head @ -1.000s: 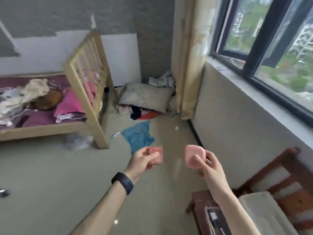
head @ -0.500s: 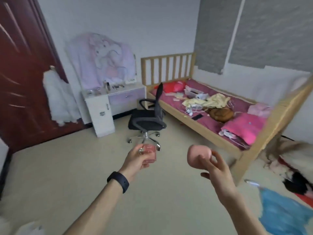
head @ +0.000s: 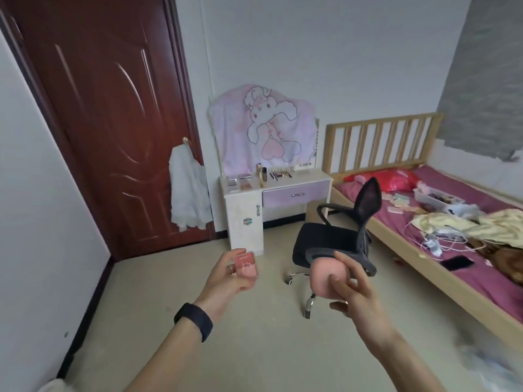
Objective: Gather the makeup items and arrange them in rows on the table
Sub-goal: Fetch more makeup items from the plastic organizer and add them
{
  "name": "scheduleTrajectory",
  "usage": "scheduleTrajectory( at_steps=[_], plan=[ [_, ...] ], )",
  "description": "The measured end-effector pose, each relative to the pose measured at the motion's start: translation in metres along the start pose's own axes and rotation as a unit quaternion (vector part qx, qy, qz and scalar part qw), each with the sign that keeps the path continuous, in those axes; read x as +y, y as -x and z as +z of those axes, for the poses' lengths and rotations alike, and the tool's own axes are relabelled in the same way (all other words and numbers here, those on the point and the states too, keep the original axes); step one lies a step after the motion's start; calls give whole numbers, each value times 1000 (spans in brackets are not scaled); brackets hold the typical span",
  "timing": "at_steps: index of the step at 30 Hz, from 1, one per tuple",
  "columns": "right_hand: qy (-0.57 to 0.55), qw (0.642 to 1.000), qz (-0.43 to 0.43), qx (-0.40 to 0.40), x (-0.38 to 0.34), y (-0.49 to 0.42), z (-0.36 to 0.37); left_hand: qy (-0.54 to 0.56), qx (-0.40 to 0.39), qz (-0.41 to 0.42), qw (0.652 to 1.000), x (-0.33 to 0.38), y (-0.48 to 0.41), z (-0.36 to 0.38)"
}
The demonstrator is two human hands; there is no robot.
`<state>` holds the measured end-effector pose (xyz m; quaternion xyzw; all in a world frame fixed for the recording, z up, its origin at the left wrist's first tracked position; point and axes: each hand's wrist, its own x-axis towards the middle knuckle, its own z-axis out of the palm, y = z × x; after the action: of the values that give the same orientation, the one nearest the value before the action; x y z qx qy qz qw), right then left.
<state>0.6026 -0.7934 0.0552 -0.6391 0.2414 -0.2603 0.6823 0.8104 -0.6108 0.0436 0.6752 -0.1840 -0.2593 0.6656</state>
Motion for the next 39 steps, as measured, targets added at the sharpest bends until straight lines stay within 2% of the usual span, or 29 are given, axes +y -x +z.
scheduleTrajectory(
  at_steps=[10,19,23,29,35,39],
  plan=[
    [20,995,23,-100,-7,-255,7,-47,49,16,998,36,-195,22],
    [80,983,78,-145,52,-453,68,-119,86,-19,989,21,-372,-30],
    [105,981,104,-127,81,-546,108,-153,84,-32,984,16,-482,-74],
    [117,978,162,-62,122,-670,147,-260,54,-47,963,11,-646,-132],
    [33,962,268,-25,166,-780,153,-346,5,-61,936,-21,-793,-143],
    [61,955,287,-28,193,-867,158,-348,-8,-85,934,-49,-890,-139]
  ],
)
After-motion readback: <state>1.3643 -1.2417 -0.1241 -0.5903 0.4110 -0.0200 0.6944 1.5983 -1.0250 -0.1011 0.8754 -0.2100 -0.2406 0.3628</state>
